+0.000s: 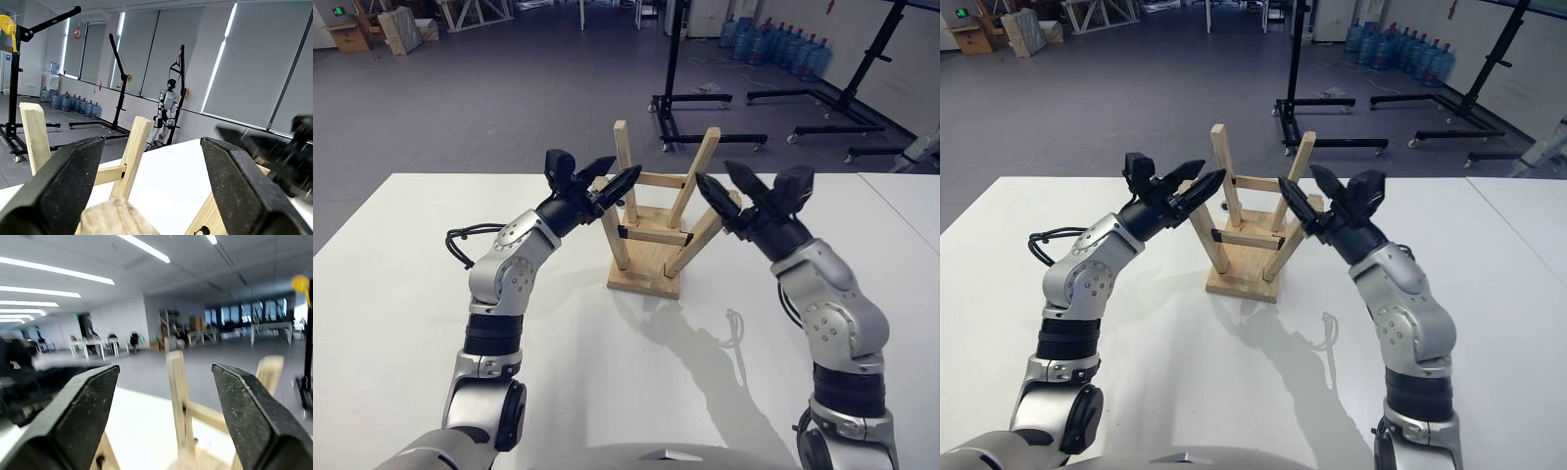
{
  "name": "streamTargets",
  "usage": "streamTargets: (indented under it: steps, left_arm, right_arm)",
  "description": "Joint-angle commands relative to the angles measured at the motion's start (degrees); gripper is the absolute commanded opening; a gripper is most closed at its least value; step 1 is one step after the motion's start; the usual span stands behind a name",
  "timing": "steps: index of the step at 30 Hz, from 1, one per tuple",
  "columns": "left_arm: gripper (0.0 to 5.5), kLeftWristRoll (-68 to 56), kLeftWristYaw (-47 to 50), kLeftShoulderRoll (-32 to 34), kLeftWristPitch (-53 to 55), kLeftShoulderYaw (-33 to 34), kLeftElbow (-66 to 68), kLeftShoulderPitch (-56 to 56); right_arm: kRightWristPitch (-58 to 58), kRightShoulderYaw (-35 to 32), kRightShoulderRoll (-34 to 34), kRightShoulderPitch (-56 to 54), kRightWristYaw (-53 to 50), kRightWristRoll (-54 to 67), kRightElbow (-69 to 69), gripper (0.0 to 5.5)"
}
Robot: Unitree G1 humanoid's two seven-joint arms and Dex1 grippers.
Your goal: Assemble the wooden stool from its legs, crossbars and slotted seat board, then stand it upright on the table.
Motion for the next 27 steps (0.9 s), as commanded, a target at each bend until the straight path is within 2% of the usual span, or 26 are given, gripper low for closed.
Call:
streamTargets:
  steps: [1, 4, 7, 11, 13, 22, 27]
  left_arm:
    - [3.56, -0.1, 0.05, 0.97, 0.66, -0.07, -0.66, -0.5]
    - [3.56, -0.09, 0.03, 1.0, 0.58, -0.4, -0.53, -0.75]
    - [3.56, 0.09, 0.02, 0.85, 0.48, -0.84, -0.38, -0.92]
    - [3.56, 0.51, 0.0, 0.63, 0.3, -1.58, -0.06, -0.27]
    - [3.56, 0.53, -0.06, 0.64, 0.35, -1.76, -0.13, 0.26]
    - [3.56, 1.12, -0.09, 0.77, -0.35, -1.48, 1.08, 0.82]
    - [3.56, 1.82, 0.13, 1.28, -1.37, -1.37, 1.97, 0.76]
  right_arm:
    - [-1.61, -3.66, -1.46, -5.67, 1.06, 3.86, -0.82, 3.48]
    - [-2.27, -4.49, -2.16, -11.18, 0.98, 4.41, 2.76, 3.48]
    - [-2.41, -1.37, -3.14, -13.69, 2.24, 0.55, 8.47, 3.48]
    - [1.16, 11.5, -7.54, -6.08, 9.04, -8.92, 15.69, 3.48]
    - [2.05, 14.98, -8.86, -2.21, 10.67, -11.28, 15.66, 3.48]
    - [-1.81, 11.01, -4.91, -7.09, 6.4, -9.78, 13.54, 3.48]
    - [-5.37, 2.36, -0.6, -10.89, 2.96, -3.14, 11.72, 3.48]
